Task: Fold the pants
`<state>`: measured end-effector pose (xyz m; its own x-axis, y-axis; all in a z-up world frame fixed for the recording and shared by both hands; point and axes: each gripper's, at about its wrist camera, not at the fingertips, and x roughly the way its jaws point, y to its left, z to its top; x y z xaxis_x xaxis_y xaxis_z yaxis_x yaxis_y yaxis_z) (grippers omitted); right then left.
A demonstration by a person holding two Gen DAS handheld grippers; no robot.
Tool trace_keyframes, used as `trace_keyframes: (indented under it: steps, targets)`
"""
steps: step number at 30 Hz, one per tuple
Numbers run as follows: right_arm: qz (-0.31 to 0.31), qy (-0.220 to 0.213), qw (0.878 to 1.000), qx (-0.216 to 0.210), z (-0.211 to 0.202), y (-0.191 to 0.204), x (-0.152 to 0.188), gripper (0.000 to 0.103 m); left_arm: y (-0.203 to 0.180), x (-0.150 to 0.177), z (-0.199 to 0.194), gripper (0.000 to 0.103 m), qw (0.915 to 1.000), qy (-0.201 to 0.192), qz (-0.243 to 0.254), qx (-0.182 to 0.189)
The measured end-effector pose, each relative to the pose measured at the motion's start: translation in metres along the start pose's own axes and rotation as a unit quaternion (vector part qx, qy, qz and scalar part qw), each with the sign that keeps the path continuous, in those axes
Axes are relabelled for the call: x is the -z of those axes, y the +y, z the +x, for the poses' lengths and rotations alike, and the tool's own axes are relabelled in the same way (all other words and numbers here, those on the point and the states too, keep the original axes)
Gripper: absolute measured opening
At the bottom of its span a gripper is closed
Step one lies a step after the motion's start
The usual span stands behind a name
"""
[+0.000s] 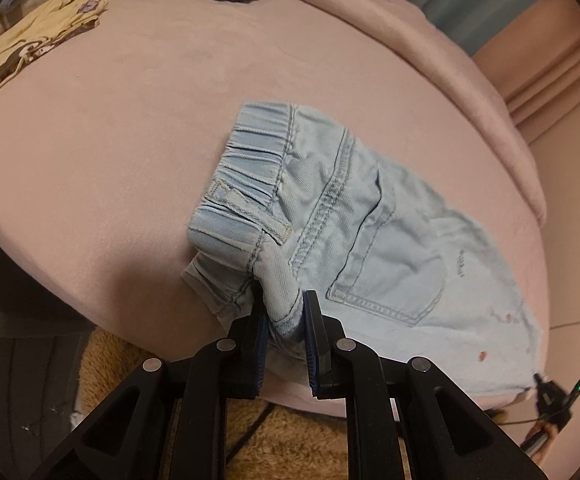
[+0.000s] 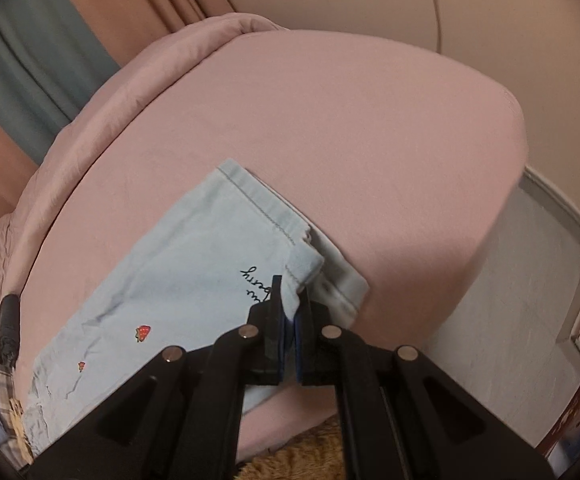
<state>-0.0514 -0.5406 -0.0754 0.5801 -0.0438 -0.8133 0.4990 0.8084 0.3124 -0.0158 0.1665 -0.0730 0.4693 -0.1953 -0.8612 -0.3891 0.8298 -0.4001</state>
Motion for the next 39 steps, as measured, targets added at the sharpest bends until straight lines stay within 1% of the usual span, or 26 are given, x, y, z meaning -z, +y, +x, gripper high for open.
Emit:
trace_keyframes:
  steps: [3,5,7,8,11,13,17,20,22,23,24,25,26,27,28,29,30,31,32,34,36,37,38,39]
  targets:
    - [-0.018,-0.006,1.0,0.014,-0.003,0.007,-0.001,0.005,0.001,-0.002,0.001,0.015,1.0,0.006,0.0,0.001]
    - [-0.01,0.007,1.0,0.017,0.003,0.007,-0.004,0.005,0.002,-0.003,-0.001,0.015,1.0,0.006,-0.003,0.004]
    - [-0.004,0.004,1.0,0.011,0.001,0.007,-0.007,0.005,0.006,-0.004,-0.006,0.015,0.9998,0.001,-0.017,0.011]
    - [-0.003,0.0,1.0,0.01,-0.002,0.007,-0.008,0.005,0.008,-0.004,-0.009,0.015,0.9998,-0.005,-0.021,0.007]
    - [0.002,-0.009,1.0,0.0,-0.008,0.006,-0.008,0.005,0.01,-0.004,-0.012,0.015,0.9999,-0.004,-0.013,0.009]
    - [0.003,0.0,1.0,0.006,-0.005,0.003,-0.004,0.005,0.007,-0.003,-0.006,0.015,1.0,0.002,-0.002,-0.008]
    - [-0.008,0.015,0.999,0.031,0.01,0.003,0.005,0.004,-0.002,-0.002,0.002,0.015,0.9988,0.001,0.026,-0.041]
    - [-0.008,0.02,0.999,0.04,0.018,0.004,0.005,0.004,-0.003,0.001,0.007,0.019,0.9978,0.002,0.035,-0.056]
    - [-0.013,0.021,0.998,0.054,0.018,0.007,0.003,0.003,-0.002,0.002,0.009,0.026,0.9973,0.001,0.033,-0.065]
    - [-0.018,0.023,0.998,0.062,0.017,0.01,0.003,0.003,-0.003,0.001,0.008,0.032,0.9966,0.0,0.035,-0.074]
    - [-0.033,0.027,0.996,0.079,0.015,0.017,0.002,0.007,-0.005,0.001,0.006,0.039,0.9957,-0.003,0.039,-0.083]
    - [-0.05,0.027,0.993,0.102,0.011,0.023,0.002,0.014,-0.007,0.0,0.004,0.042,0.9947,-0.006,0.044,-0.093]
    - [-0.071,0.023,0.989,0.125,0.004,0.03,0.004,0.019,-0.009,-0.001,-0.001,0.048,0.9937,-0.011,0.051,-0.099]
    - [-0.086,0.015,0.986,0.14,-0.001,0.035,0.002,0.038,-0.011,-0.002,-0.007,0.055,0.9926,-0.018,0.056,-0.106]
    - [-0.107,-0.005,0.981,0.159,-0.013,0.045,0.003,0.056,-0.014,-0.003,-0.013,0.058,0.9918,-0.026,0.057,-0.112]
    - [-0.128,-0.029,0.977,0.17,-0.026,0.056,0.005,0.063,-0.016,-0.004,-0.019,0.063,0.9908,-0.036,0.057,-0.118]
    - [-0.138,-0.042,0.975,0.171,-0.035,0.062,0.007,0.066,-0.018,-0.006,-0.026,0.066,0.9896,-0.049,0.056,-0.123]
    - [-0.151,-0.052,0.973,0.164,-0.045,0.074,0.01,0.066,-0.02,-0.007,-0.032,0.068,0.9888,-0.061,0.057,-0.124]
    - [-0.164,-0.056,0.974,0.149,-0.052,0.085,0.015,0.066,-0.023,-0.008,-0.035,0.071,0.9884,-0.069,0.059,-0.122]
    - [-0.189,-0.053,0.974,0.111,-0.058,0.107,0.027,0.066,-0.03,-0.012,-0.036,0.074,0.9896,-0.07,0.072,-0.103]
    - [-0.215,-0.033,0.974,0.059,-0.056,0.133,0.049,0.066,-0.039,-0.013,-0.033,0.074,0.9899,-0.076,0.076,-0.092]
    - [-0.225,-0.017,0.974,0.022,-0.051,0.146,0.062,0.066,-0.047,-0.012,-0.029,0.074,0.9902,-0.078,0.08,-0.084]
    - [-0.234,0.003,0.972,-0.014,-0.045,0.158,0.075,0.066,-0.053,-0.009,-0.026,0.074,0.9907,-0.075,0.087,-0.072]
    - [-0.245,0.022,0.969,-0.039,-0.039,0.168,0.085,0.061,-0.068,-0.005,-0.019,0.073,0.9914,-0.07,0.102,-0.044]
